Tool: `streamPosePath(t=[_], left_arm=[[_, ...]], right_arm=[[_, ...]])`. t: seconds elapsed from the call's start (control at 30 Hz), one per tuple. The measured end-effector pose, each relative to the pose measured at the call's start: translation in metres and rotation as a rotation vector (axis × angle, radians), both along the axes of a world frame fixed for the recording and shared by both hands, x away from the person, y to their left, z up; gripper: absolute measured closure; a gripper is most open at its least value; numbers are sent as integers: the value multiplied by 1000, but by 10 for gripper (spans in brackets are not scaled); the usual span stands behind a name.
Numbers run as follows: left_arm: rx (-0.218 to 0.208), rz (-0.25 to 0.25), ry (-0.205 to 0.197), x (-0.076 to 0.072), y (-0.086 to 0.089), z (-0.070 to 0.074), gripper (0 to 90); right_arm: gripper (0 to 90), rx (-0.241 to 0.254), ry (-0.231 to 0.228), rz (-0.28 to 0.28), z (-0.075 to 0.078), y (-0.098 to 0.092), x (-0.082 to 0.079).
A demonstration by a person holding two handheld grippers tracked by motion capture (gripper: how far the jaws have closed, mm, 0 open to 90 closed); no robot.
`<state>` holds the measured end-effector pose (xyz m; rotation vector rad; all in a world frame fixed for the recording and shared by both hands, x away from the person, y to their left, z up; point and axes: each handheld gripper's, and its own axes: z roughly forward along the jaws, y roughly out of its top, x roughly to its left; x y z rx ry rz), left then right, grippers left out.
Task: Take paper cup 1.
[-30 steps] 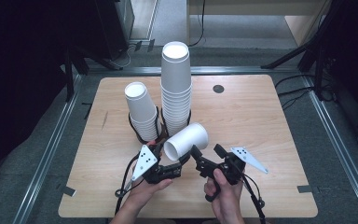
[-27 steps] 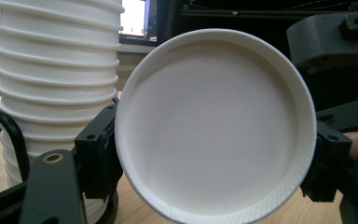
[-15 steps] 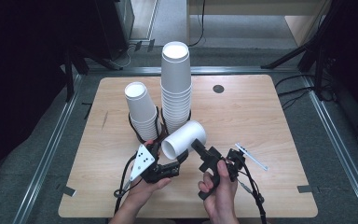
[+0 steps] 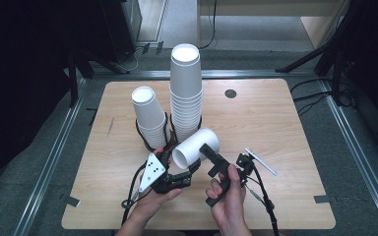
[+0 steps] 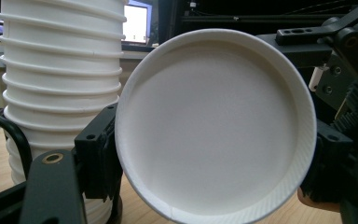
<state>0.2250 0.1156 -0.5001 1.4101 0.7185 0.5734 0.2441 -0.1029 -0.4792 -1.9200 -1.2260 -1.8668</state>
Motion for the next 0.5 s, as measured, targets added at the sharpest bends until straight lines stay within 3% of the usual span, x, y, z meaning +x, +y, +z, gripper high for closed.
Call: streamPosePath(t=[0.27, 0.5], left_arm=[[5, 1, -11, -1, -3, -1, 228], [20, 16, -24, -1, -2, -1, 228]], right_arm=[[0, 76, 40, 3, -3, 2, 4], [0, 158, 112, 10, -4, 5, 8]])
